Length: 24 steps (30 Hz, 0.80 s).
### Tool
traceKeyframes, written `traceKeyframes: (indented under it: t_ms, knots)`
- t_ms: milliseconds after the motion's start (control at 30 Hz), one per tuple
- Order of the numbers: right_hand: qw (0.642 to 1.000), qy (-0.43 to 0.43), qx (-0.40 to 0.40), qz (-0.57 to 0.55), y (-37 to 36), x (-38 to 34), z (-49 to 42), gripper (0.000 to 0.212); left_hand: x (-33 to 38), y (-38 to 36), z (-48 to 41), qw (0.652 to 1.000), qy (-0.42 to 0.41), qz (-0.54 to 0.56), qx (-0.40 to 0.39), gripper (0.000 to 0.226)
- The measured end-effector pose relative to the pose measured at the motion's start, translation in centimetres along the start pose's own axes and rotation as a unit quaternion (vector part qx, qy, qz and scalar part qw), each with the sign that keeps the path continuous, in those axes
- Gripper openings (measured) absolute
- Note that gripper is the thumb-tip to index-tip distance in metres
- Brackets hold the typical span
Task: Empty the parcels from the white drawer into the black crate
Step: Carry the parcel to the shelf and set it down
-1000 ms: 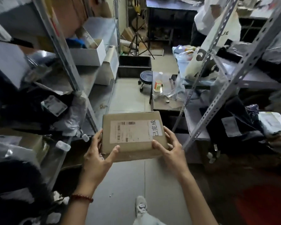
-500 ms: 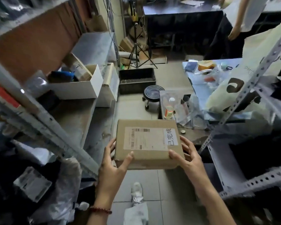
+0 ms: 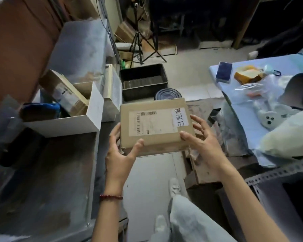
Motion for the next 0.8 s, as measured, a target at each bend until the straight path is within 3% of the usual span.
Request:
traceKeyframes:
  t_ms: [167,333,533,800]
  knots:
    - [1.000,0.006,-0.014,-0.015,1.1,-0.2,-11.8,0.058,0.0,-0.3,-10.1,0.999,0.019,-0.015,0.022,0.071]
    - [0.997,0.013,-0.069,-0.031,3.0,-1.9,-24.4,0.059,1.6,-1.0,-21.9,0.997,0.036,-0.015,0.068,0.082]
    - [0.996,0.033,-0.056,-0.053,6.5,-5.9,-35.6,0.055,6.3,-1.8,-33.6,0.998,0.011,-0.037,0.043,0.074]
    - [0.997,0.027,-0.075,-0.004,6.5,-8.3,-49.0,0.052,5.6,-1.1,-45.3,0.996,0.033,-0.032,0.074,0.071]
Point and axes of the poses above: each hand's wrist, its own z-axis away from the middle knuckle, its own y-axis out of the back of the hand, x = y × z, the point moved 4 cm from there along -z, towards the middle knuckle, and after that the axes turned 11 degrees about -x, right-handed, at the moved point
